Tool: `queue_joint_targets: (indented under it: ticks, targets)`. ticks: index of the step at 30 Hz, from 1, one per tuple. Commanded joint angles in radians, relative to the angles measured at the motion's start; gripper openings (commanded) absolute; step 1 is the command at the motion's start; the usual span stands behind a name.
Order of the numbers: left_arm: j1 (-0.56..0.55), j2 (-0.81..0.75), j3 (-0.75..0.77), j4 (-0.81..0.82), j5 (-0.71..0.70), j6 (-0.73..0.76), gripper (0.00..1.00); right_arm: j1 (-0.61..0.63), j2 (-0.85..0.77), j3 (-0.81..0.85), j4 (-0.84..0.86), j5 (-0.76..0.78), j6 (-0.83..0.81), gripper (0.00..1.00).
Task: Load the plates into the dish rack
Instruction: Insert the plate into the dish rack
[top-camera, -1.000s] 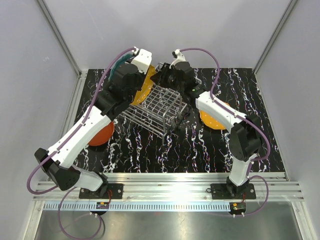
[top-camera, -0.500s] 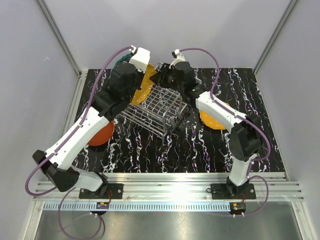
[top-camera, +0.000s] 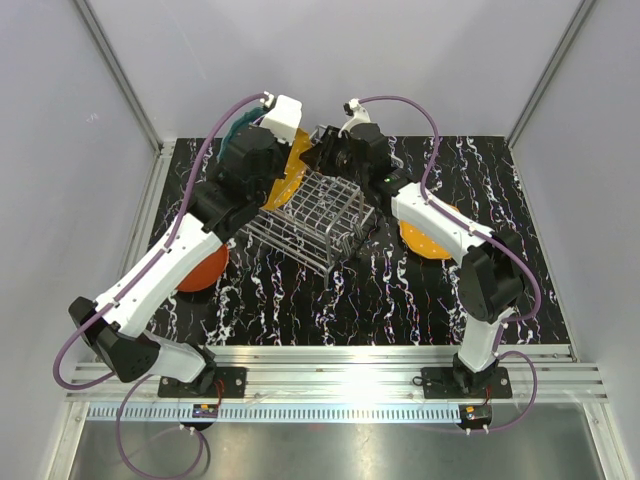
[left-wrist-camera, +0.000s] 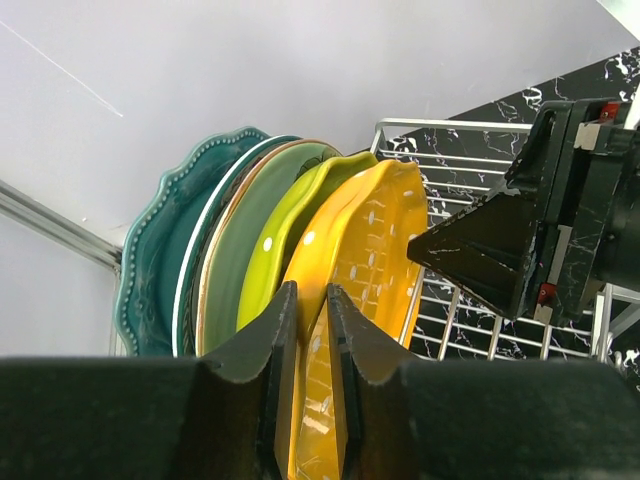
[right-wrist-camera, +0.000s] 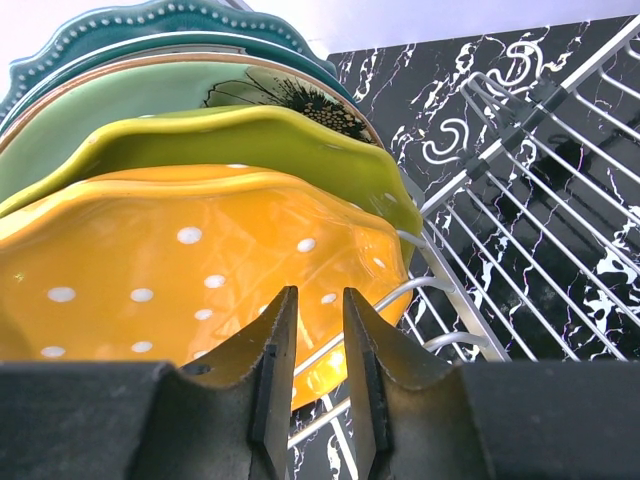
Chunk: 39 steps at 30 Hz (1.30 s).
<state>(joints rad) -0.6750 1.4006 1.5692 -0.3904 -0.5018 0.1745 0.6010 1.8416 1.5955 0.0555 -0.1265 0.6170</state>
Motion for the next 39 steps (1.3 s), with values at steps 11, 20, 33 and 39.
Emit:
queue_joint_targets:
  ticks: [11,20,33,39]
  targets:
    - [0.006,0.034,-0.035,0.022,0.042,-0.056,0.16,-0.006,-0.065,-0.011,0.017,-0.028,-0.025,0.33]
    - [0.006,0.035,-0.051,0.007,0.069,-0.096,0.13,-0.006,-0.097,-0.008,0.007,-0.044,-0.039,0.34]
    - [0.006,0.012,-0.11,0.001,0.062,-0.121,0.09,-0.006,-0.127,0.011,-0.023,-0.081,-0.043,0.36]
    - [0.006,0.043,-0.083,-0.002,0.069,-0.112,0.1,-0.006,-0.128,0.004,-0.025,-0.079,-0.043,0.37]
